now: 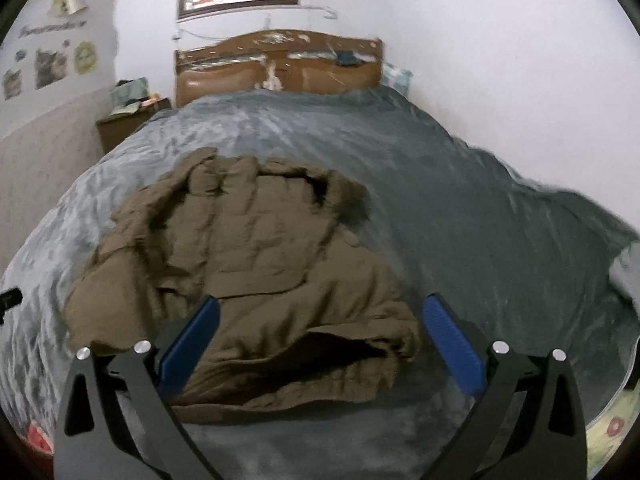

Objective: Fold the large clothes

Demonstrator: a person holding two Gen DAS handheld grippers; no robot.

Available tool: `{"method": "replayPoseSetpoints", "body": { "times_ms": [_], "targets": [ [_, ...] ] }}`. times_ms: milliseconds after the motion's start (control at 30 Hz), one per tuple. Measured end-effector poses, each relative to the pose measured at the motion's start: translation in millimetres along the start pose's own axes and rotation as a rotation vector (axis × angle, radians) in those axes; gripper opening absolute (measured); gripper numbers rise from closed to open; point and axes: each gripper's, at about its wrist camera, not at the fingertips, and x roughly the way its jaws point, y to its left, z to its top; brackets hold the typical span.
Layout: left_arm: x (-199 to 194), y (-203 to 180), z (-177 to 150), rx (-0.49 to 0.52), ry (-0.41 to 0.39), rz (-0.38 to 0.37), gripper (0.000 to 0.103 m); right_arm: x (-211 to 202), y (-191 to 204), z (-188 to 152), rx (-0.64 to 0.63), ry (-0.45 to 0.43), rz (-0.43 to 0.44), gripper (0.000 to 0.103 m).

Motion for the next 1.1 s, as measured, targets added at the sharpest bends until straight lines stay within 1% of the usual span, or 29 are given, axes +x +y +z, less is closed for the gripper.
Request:
{"method": "replayPoseSetpoints", "body": {
  "times_ms": [67, 133, 233, 333, 433, 500, 533, 667, 767, 867, 933, 967, 1000, 1033, 1067, 1100],
  "targets": [
    [12, -4, 2, 0.02, -0.007, 0.017, 0.1, 17, -15, 0, 0.032, 0.025, 0.024, 0.102],
    [27, -8, 4, 0.029, 0.01, -0.003, 0.1, 38, -28, 0, 0.058, 0.081, 0.02, 0.102],
    [52, -14, 9, 0.036, 0.042, -0.031, 0.1, 65, -38, -1, 0.07, 0.151, 0.03, 0.102],
    [70, -16, 13, 0.052, 0.047, -0.021, 0.1, 88, -49, -1, 0.094, 0.214, 0.062, 0.102],
    [92, -14, 19, 0.041, 0.068, -0.065, 0.1, 104, -52, 0, 0.102, 0.24, 0.092, 0.102],
    [110, -12, 24, 0.034, 0.098, -0.094, 0.1, 114, -54, 1, 0.101, 0.25, 0.106, 0.102],
    [122, -13, 26, 0.036, 0.115, -0.099, 0.1, 119, -55, 2, 0.104, 0.26, 0.108, 0.102],
    [152, -22, 33, 0.084, 0.135, -0.084, 0.1, 142, -57, 1, 0.105, 0.296, 0.131, 0.102],
    [172, -27, 34, 0.098, 0.18, -0.108, 0.1, 162, -53, -6, 0.102, 0.344, 0.146, 0.102],
    [191, -29, 32, 0.079, 0.228, -0.171, 0.1, 174, -50, -17, 0.101, 0.368, 0.139, 0.1],
    [204, -29, 31, 0.075, 0.269, -0.202, 0.1, 177, -46, -23, 0.087, 0.377, 0.146, 0.089],
    [207, -30, 31, 0.081, 0.276, -0.206, 0.097, 176, -44, -25, 0.073, 0.374, 0.137, 0.08],
    [207, -31, 31, 0.087, 0.276, -0.214, 0.093, 175, -43, -26, 0.061, 0.374, 0.129, 0.072],
    [206, -33, 31, 0.087, 0.28, -0.246, 0.079, 174, -40, -27, 0.045, 0.376, 0.121, 0.068],
    [207, -35, 31, 0.085, 0.287, -0.269, 0.065, 174, -41, -29, 0.037, 0.376, 0.114, 0.06],
    [207, -38, 31, 0.082, 0.293, -0.291, 0.06, 172, -42, -31, 0.033, 0.375, 0.106, 0.053]
  ]
}}
